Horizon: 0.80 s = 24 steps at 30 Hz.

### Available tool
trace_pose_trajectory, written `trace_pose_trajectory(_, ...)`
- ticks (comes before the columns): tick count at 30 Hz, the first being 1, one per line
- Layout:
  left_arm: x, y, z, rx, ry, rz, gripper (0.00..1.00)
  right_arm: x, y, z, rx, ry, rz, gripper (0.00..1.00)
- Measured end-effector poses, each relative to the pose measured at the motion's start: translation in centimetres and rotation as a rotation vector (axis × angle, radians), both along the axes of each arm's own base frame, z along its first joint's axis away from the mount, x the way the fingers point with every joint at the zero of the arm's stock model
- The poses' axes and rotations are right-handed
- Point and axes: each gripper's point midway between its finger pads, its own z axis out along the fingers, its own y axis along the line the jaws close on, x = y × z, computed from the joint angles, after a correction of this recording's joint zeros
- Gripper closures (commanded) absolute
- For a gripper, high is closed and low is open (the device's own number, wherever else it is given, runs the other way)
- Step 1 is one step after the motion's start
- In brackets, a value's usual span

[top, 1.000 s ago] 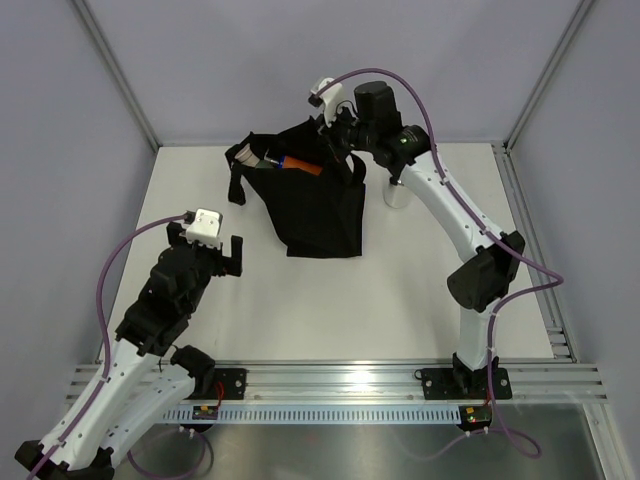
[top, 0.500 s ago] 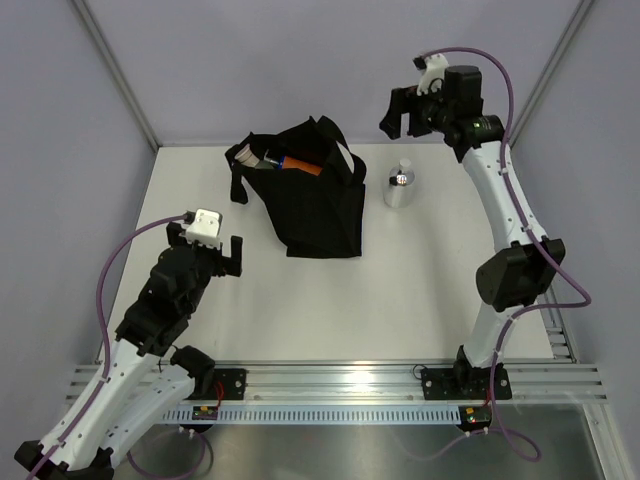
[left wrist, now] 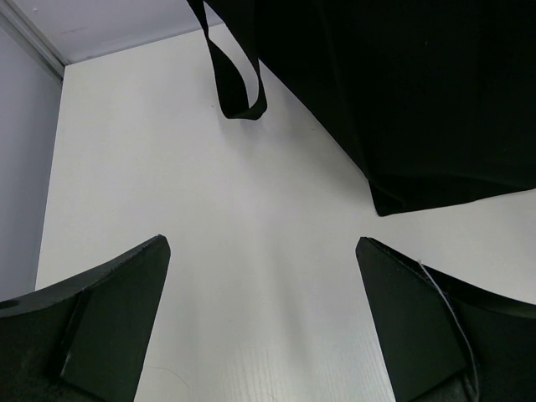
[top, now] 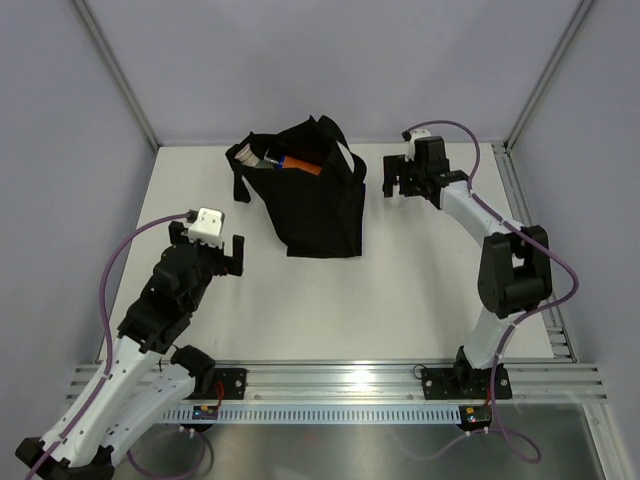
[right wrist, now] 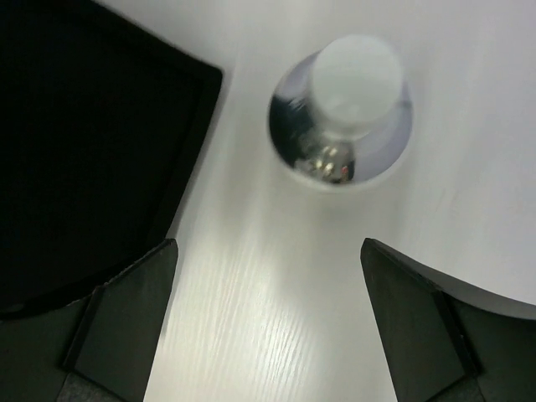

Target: Place the personal care products into the canvas bag

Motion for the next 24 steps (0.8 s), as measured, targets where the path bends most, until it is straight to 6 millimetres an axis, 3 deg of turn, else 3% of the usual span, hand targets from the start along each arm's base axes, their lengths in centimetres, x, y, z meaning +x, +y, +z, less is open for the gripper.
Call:
trace_pose_trajectory(4,0.0,0.0,0.0,0.0,0.0,0.0,0.01,3.7,-0.8,-1.1,-0.035,-0.025,-0.096,0.01)
trace_pose_trajectory(9,0.0,0.0,0.0,0.0,0.0,0.0,0.01,4.8,-1.3,-3.3,-0.058,0.001,-0.14,0.0)
trace_pose_trajectory(14,0.0,0.0,0.0,0.0,0.0,0.0,0.01,6.2,-1.3,-3.5,-0.052,-0.005,-0.173,0.02)
trace_pose_trajectory(17,0.0,0.0,0.0,0.001,0.001,0.002,0.01,6.8,-1.3,-3.4,-0.048,-0.013,-0.191,0.18)
trace_pose_trajectory(20,0.1,0.1,-0.1,0.002,0.004,0.003,0.01,7.0,-1.4,-3.4,-0.041,-0.017,-0.205,0.48)
trace_pose_trajectory(21,0.1,0.1,-0.1,0.004,0.006,0.003,0.01,7.0,-1.4,-3.4,-0.042,-0.018,-0.204,0.48)
trace_pose_trajectory(22,0.1,0.0,-0.2,0.003,0.006,0.003,0.01,7.0,-1.4,-3.4,-0.041,-0.018,-0.204,0.64)
trace_pose_trajectory(24,0.1,0.1,-0.2,0.003,0.006,0.004,0.01,7.0,-1.4,-3.4,-0.04,-0.021,-0.202,0.85)
